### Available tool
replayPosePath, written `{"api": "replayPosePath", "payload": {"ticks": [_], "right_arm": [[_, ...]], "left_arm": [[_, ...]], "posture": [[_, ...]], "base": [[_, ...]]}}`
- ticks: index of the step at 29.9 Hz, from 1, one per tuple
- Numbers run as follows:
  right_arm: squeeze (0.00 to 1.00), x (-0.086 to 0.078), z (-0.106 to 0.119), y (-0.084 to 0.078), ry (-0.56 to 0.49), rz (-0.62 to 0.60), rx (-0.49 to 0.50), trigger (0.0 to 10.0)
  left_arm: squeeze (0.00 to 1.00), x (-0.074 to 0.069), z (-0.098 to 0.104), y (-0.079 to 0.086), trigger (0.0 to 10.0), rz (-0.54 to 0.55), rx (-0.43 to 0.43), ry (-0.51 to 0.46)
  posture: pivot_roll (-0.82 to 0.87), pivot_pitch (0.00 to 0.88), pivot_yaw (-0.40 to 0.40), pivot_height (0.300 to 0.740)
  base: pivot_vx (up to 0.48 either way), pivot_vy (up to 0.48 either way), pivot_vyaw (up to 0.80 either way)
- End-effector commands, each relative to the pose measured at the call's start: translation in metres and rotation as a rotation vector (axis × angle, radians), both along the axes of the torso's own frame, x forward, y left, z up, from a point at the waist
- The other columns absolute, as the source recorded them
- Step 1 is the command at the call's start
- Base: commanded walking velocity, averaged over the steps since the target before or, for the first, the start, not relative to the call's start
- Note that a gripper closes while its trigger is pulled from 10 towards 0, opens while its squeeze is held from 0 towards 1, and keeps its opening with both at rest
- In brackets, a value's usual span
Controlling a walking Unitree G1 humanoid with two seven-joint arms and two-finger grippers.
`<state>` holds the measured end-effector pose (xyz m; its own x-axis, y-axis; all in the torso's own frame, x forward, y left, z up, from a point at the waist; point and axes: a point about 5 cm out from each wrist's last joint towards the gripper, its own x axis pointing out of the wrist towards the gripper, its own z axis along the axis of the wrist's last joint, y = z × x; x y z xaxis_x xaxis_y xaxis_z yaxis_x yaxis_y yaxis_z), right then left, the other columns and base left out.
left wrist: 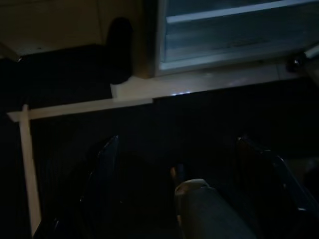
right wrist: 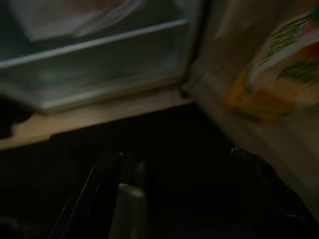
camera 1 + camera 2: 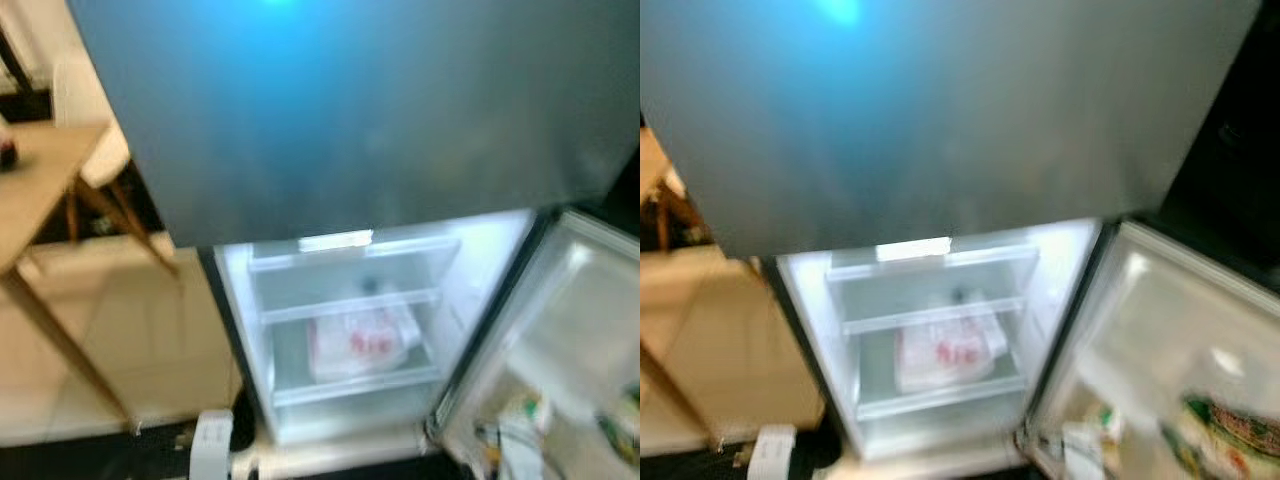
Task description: Restocking fridge
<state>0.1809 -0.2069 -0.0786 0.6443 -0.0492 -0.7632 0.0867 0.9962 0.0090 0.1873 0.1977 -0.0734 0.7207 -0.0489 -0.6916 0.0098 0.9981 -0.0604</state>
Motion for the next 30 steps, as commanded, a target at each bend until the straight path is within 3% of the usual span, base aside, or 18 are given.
{"api": "replayPosePath", "payload": {"ticks": [1, 16, 30], "right_arm": [[0.0, 0.002, 0.001, -0.002, -0.007, 0.005, -0.006, 10.0], [0.0, 0.001, 0.001, -0.001, -0.006, -0.002, -0.005, 10.0], [0.0, 0.009, 0.002, 0.011, -0.007, 0.019, 0.005, 10.0]], "left_arm": [[0.0, -0.003, -0.002, -0.002, 10.0, -0.004, -0.003, 0.001], [0.0, 0.014, 0.009, -0.01, 10.0, -0.05, -0.009, -0.074], [0.0, 0.031, 0.019, -0.012, 10.0, -0.086, 0.0, -0.084]], "posture": [[-0.04, 0.087, 0.024, 0.738], [-0.05, 0.088, 0.041, 0.738], [-0.04, 0.072, 0.033, 0.738]], "base": [[-0.349, 0.0, 0.0], [-0.34, 0.0, 0.0], [0.0, 0.0, 0.0]]}}
